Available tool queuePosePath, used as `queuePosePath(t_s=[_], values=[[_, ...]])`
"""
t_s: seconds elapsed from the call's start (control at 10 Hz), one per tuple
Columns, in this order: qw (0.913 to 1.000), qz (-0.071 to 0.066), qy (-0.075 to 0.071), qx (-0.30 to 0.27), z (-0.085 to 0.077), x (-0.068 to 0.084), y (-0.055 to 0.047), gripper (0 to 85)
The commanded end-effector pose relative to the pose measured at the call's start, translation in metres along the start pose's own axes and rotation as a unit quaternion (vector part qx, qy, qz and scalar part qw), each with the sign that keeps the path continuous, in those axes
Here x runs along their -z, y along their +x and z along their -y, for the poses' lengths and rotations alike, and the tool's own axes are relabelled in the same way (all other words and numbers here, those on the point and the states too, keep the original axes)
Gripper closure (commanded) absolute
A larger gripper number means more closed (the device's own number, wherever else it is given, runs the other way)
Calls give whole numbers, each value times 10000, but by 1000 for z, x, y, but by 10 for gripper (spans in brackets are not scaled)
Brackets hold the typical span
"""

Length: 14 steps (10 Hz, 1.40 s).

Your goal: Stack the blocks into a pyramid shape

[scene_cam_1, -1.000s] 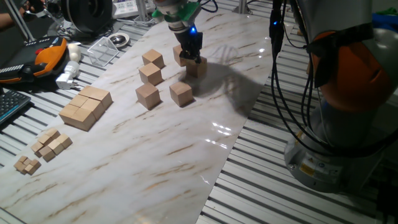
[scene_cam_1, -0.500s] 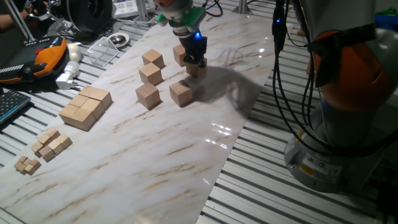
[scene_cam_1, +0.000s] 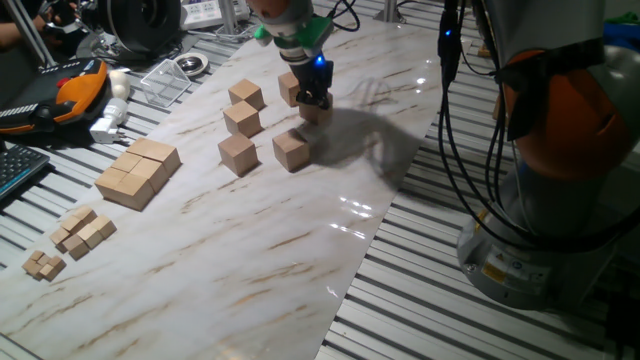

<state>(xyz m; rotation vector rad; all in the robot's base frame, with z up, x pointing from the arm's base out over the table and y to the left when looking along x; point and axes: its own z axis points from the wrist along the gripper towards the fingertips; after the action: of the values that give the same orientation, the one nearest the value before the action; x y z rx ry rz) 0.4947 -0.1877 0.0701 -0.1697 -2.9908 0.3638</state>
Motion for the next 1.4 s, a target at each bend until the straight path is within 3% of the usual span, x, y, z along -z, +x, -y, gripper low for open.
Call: queuePosePath(t_s=[0.0,0.4,0.7,1.0,1.3], values=[[10000,28,3,-5,2,0,-5,850],[9999,92,28,98,15,2,-23,850],[9997,152,100,143,21,2,-26,850],[9993,151,125,308,31,2,-32,850],[9991,128,135,376,32,5,-33,850]])
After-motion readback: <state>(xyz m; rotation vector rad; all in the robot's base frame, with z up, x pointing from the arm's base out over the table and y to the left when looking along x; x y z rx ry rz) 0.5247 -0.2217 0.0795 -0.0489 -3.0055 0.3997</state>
